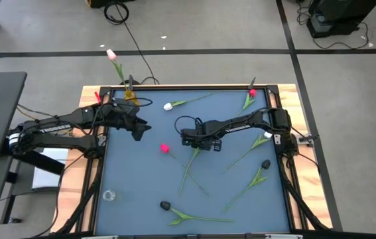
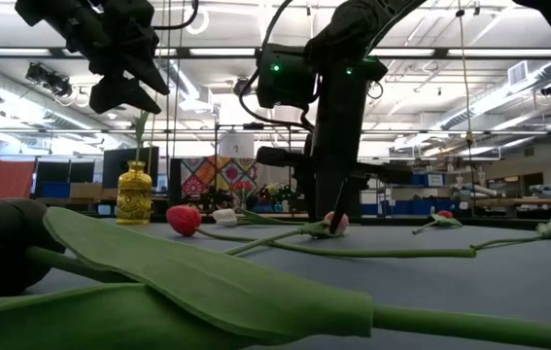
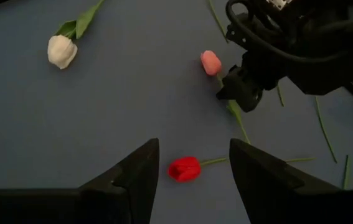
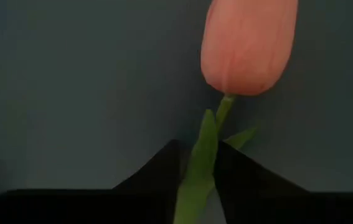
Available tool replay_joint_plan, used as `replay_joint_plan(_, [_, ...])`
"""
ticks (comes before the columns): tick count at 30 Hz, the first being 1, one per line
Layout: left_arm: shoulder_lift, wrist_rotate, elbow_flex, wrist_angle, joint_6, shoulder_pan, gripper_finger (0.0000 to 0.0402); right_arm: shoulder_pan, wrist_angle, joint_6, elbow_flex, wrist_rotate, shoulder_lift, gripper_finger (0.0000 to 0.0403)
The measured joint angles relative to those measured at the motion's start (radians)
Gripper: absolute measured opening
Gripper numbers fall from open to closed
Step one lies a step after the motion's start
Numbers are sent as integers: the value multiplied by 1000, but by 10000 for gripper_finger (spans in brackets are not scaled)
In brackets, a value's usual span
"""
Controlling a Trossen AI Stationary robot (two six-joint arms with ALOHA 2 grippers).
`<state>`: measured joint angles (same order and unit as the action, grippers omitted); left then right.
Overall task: Sort flowers into vase by color
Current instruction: Put the pink flower into the yellow vase
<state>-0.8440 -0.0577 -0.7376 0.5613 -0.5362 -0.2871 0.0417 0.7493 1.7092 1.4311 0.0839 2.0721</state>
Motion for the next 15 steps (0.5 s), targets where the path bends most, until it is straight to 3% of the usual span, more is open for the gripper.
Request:
replay_joint_plan(5, [0,0,0,1,-1,22,201,-1,-9,-25,-3,42,-11,19])
replay_joint_plan(11, [0,-3,0,-10,-1,27,201,-7,-31,-50,1,76,-47,23])
replay_joint_plan(15, [0,-59,0,-62,27,27,201,-26,-24,-99,37,160,-96,10])
